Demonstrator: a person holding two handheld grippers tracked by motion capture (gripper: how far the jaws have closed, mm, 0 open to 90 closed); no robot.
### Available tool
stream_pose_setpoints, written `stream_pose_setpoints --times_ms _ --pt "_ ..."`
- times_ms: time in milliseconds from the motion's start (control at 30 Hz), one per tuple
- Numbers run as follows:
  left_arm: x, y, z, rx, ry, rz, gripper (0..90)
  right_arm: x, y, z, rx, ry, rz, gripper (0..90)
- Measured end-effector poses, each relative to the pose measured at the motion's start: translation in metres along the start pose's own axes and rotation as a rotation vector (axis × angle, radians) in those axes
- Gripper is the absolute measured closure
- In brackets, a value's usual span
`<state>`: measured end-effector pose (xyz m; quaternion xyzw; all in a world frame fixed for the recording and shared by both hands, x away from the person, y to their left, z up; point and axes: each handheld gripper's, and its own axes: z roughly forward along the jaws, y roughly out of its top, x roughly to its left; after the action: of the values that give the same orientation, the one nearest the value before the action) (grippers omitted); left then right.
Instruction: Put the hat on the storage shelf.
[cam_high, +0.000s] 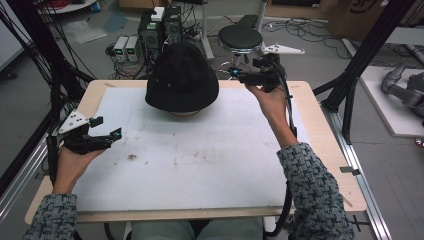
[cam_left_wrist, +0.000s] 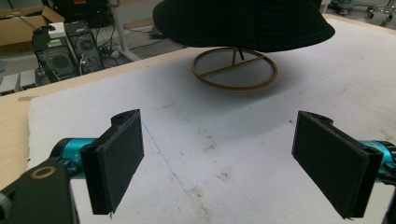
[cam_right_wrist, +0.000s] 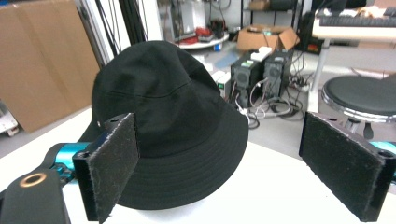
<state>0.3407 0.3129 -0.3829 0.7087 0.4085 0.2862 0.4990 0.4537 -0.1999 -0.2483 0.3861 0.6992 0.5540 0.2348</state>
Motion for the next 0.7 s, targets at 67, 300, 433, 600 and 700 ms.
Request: stream_pose_setpoints --times_ms 67,300,433,600,700 --pt "0.000 0.000 0.000 0.000 -0.001 0.001 16.9 0.000 -0.006 -0.009 -0.009 -0.005 -0.012 12.0" --pt "0.000 -0.001 0.003 0.006 0.001 0.001 16.9 -0.002 -0.031 -0.038 -0.033 -0.009 -0.002 11.6" --pt "0.001 -0.001 0.003 0.006 0.001 -0.002 16.9 -0.001 -0.049 -0.052 -0.034 -0.011 -0.009 11.4" --pt "0.000 -0.001 0.003 0.007 0.000 0.001 16.9 0.002 -0.079 -0.069 -0.023 -0.011 0.009 11.0" --pt "0.000 -0.001 0.003 0.008 0.000 0.004 16.9 0.003 -0.095 -0.078 -0.025 -0.024 0.009 11.0"
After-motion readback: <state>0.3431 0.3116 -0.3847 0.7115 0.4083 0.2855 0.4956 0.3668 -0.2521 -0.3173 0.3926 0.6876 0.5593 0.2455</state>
